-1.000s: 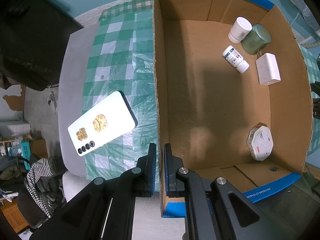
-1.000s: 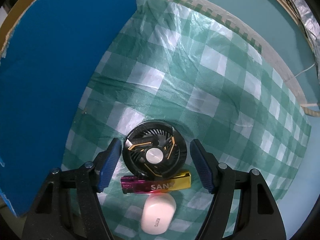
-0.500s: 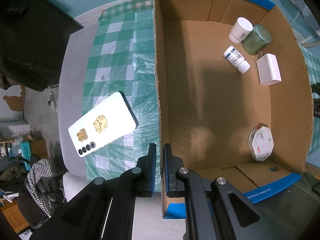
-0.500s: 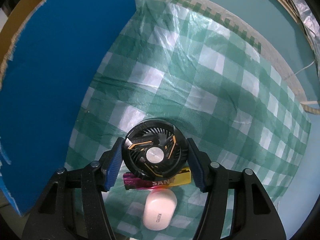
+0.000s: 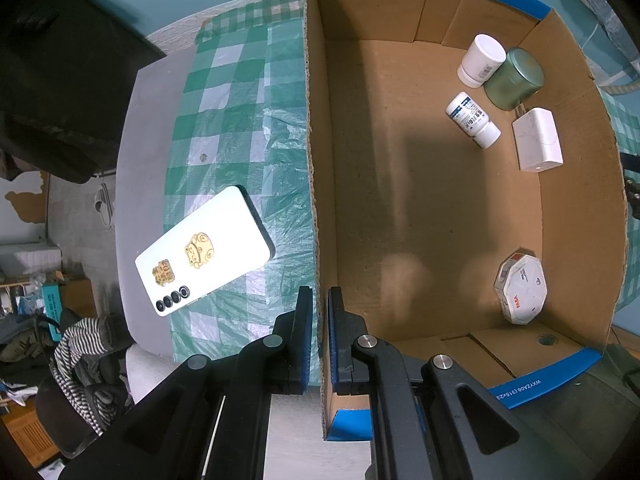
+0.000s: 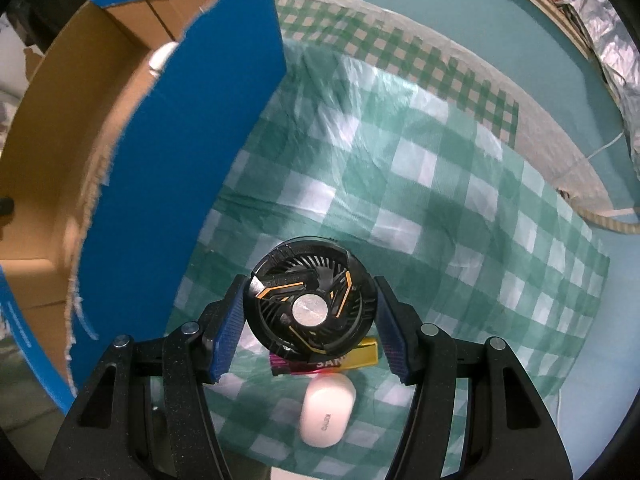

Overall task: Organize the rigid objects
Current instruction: 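Close the right gripper on the black fan and lift it, then carry the black fan into the box and open the right gripper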

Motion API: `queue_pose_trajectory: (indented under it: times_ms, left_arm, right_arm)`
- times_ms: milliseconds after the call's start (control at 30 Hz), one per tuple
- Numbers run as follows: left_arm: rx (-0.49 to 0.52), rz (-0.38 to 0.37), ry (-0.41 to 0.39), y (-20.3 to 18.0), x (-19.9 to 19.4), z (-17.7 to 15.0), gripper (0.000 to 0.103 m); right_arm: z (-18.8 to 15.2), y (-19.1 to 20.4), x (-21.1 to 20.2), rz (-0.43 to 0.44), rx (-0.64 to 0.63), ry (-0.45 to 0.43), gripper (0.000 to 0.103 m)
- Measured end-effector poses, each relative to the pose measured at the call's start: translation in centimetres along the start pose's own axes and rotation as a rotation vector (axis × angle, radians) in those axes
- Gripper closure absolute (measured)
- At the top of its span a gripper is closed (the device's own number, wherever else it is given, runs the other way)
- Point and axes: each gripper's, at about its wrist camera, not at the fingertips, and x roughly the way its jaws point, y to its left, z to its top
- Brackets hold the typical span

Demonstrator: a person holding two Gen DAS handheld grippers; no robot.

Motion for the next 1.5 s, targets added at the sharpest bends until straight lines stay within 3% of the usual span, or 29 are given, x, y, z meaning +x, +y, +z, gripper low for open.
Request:
queue_pose_trajectory:
  times_ms: [800, 1500]
  left_arm:
    - [0.005, -0.001, 0.002, -0.3, 0.0, 0.4, 0.097]
    - [-0.001, -0.004, 0.002, -0.1, 0.1, 0.3, 0.097]
  right_arm:
    - [3.8, 4.2, -5.6, 0.033, -0.093, -0.085, 0.042]
    - [7.4, 9.7, -5.3, 0.036, -0.240, -0.128, 0.042]
